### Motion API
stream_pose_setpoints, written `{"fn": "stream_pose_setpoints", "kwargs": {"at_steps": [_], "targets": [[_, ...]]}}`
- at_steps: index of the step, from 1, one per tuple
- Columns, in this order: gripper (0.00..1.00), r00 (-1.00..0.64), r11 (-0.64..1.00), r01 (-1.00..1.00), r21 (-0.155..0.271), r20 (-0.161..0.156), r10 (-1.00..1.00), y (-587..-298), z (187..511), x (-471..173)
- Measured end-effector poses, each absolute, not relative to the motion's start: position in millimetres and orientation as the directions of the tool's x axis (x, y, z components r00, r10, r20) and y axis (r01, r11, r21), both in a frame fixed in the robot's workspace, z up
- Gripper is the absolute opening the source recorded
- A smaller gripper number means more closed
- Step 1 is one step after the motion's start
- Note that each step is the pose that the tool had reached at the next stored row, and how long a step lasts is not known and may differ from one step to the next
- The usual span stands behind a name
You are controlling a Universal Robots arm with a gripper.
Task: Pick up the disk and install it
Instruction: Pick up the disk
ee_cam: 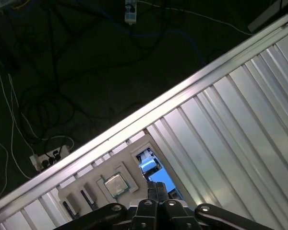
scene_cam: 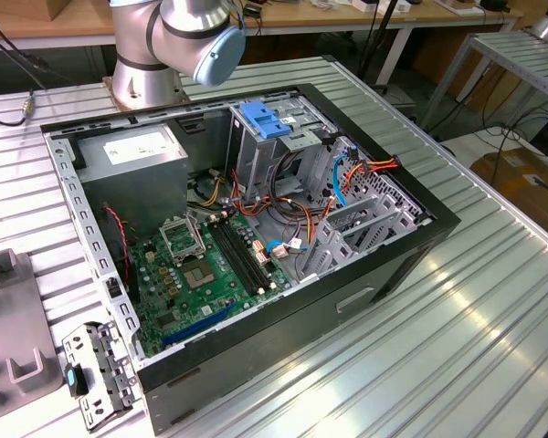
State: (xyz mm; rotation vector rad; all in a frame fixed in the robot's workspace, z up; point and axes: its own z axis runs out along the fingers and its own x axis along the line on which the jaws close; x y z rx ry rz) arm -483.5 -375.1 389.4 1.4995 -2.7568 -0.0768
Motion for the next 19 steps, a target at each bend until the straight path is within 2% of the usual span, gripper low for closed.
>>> {"fn": "stream_pose_setpoints", "kwargs": {"at_steps": [6, 14, 17, 19], "targets": [[0.11, -0.502, 0.501, -0.864, 0.044, -0.021, -0.865, -375.0, 389.4, -482.9], [0.11, -0.356, 0.355, -0.934, 0.042, -0.022, -0.934, -375.1, 388.3, -482.5], [0.11, -0.328, 0.328, -0.945, 0.016, -0.031, -0.944, -375.1, 385.7, -482.4], [0.11, -0.291, 0.291, -0.957, 0.014, -0.031, -0.956, -375.1, 384.8, -482.4]]}}
